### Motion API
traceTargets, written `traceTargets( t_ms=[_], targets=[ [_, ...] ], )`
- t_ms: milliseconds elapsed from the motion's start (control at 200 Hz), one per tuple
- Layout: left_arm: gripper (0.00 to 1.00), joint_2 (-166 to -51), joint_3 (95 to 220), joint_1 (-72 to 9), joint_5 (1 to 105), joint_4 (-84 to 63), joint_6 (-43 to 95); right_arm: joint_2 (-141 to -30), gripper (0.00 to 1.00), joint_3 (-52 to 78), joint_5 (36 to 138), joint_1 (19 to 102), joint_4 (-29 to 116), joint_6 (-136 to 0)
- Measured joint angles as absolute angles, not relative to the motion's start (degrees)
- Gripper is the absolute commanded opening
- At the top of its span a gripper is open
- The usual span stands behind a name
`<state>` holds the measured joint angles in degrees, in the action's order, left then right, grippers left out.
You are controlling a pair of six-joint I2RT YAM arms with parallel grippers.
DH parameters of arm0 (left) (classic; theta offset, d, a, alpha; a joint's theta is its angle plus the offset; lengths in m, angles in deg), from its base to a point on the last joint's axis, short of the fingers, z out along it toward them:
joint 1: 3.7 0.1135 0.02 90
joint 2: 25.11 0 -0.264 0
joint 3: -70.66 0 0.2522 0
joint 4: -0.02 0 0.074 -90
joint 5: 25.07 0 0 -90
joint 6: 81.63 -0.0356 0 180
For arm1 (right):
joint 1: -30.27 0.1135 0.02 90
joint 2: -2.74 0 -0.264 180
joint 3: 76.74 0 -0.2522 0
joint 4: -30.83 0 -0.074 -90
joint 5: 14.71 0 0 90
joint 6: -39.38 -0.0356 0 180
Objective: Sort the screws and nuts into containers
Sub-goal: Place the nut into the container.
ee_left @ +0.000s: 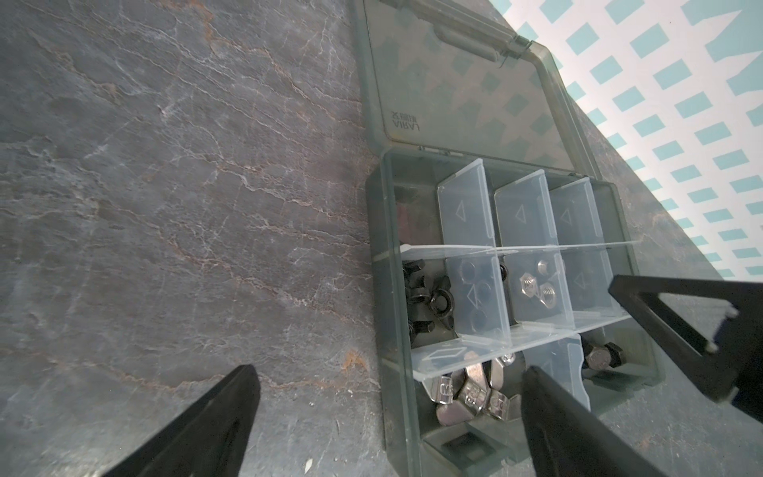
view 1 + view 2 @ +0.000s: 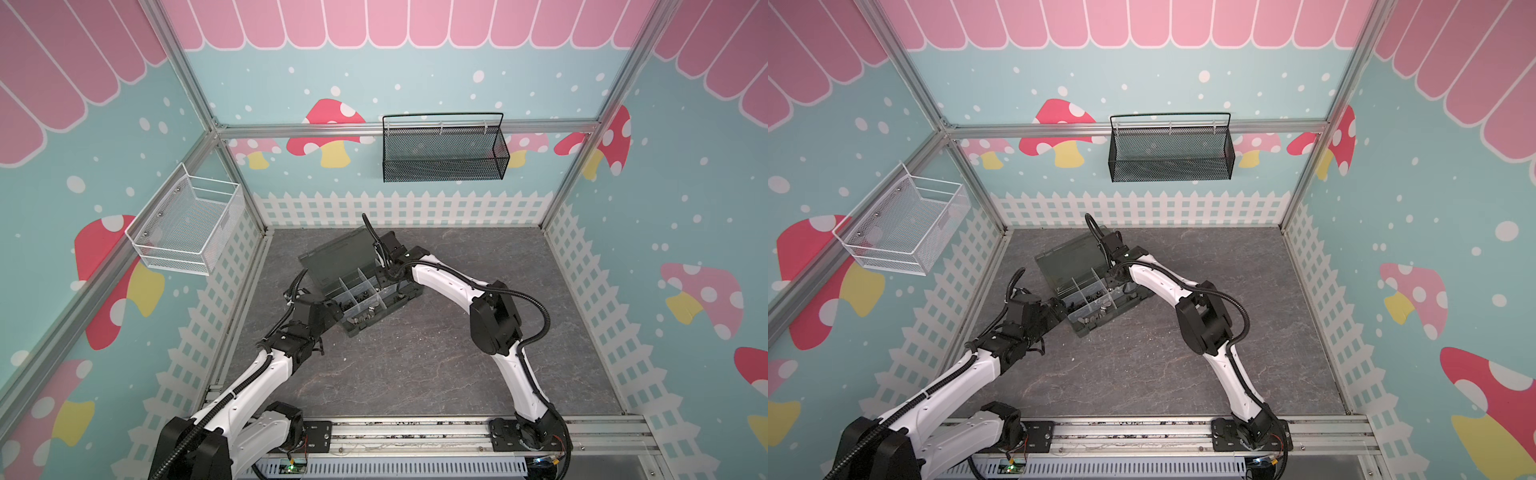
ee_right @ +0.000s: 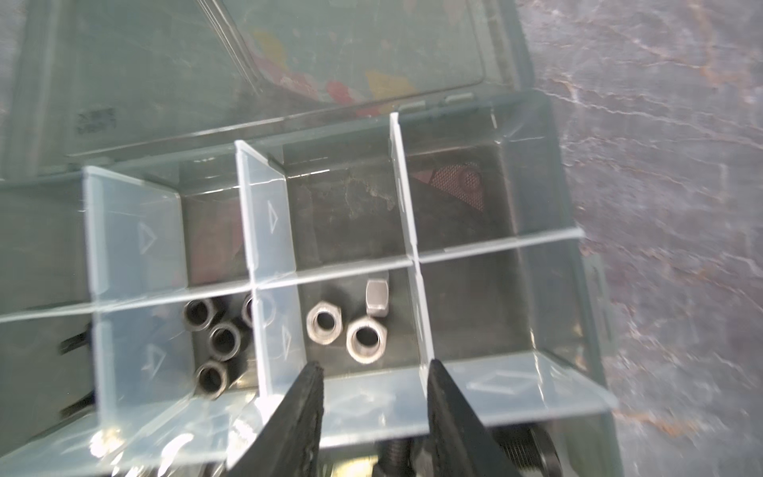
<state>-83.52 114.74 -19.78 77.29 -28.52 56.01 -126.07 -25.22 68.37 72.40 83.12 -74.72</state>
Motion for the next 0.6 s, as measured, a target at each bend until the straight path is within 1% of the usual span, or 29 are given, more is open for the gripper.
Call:
traceTargets(
  t_ms=[165, 420, 600],
  targets=[
    [1.00, -82.84, 114.74, -19.71, 77.61, -28.98, 56.14, -115.47, 0.43, -14.66, 66.97, 72.38, 81.79, -77.06],
    [1.00, -82.65, 114.74, -19.52, 77.79, -29.22, 56.14, -99.80, 0.42, 4.99, 64.91, 71.83, 80.50, -83.31],
    [1.00, -82.56, 114.66, -19.49, 77.77, -29.22, 56.14, -88.32, 0.40, 20.94, 65.42, 68.21, 81.24, -89.30]
  ],
)
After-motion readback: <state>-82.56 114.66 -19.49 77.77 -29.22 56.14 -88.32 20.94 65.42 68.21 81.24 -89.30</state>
